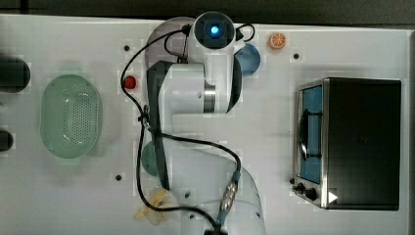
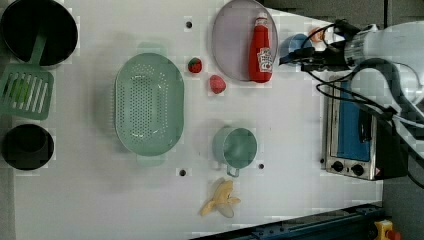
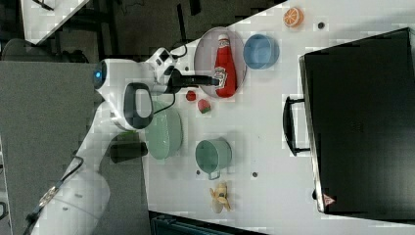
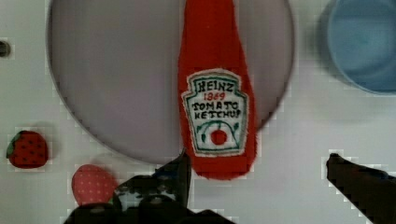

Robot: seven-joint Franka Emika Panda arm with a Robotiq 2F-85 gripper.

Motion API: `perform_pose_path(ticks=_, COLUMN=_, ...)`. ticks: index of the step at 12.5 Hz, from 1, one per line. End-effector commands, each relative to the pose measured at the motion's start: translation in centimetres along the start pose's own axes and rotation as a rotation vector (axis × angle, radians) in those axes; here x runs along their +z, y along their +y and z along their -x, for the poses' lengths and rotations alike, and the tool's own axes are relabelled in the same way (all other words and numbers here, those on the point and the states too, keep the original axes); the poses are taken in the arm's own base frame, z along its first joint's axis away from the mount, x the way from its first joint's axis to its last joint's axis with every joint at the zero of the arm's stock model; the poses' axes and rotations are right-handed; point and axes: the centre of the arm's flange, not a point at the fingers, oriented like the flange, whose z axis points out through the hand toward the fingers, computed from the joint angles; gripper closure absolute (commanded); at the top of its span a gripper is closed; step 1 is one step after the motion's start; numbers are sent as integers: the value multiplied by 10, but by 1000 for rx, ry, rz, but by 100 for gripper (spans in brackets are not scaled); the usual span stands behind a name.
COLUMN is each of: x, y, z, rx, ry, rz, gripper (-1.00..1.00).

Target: Pick ketchup from plate and place it on table.

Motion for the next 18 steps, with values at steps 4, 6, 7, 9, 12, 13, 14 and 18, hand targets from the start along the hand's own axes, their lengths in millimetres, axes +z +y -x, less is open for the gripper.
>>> perform_pose_path(ticks=4, x=51, y=-16, z=-10, rx=-101, ry=71, rz=-21, gripper=-100)
perform_pose_path(ticks=6, x=73, y=-15, z=-12, rx=-103, ry=95, rz=-22, gripper=-100)
perform_pose_path(ticks=7, x=83, y=-14, z=-13, rx=-101, ry=102, rz=-23, gripper=-100)
perform_pose_path(ticks=9, x=102, y=-17, z=-13, rx=-104, ry=113, rz=-29, gripper=-100)
perform_pose_path(ticks=12, x=119, y=-15, z=-14, rx=-99, ry=111, rz=-30, gripper=-100)
perform_pose_path(ticks=13, x=119, y=-16, z=-15, rx=-100, ry=115, rz=-32, gripper=-90)
perform_pose_path(ticks=14, x=116, y=-17, z=-17, rx=-101, ry=121, rz=-33, gripper=-67)
perform_pose_path(ticks=18, x=81, y=-19, z=-28, rx=-100, ry=179, rz=-38, gripper=-27)
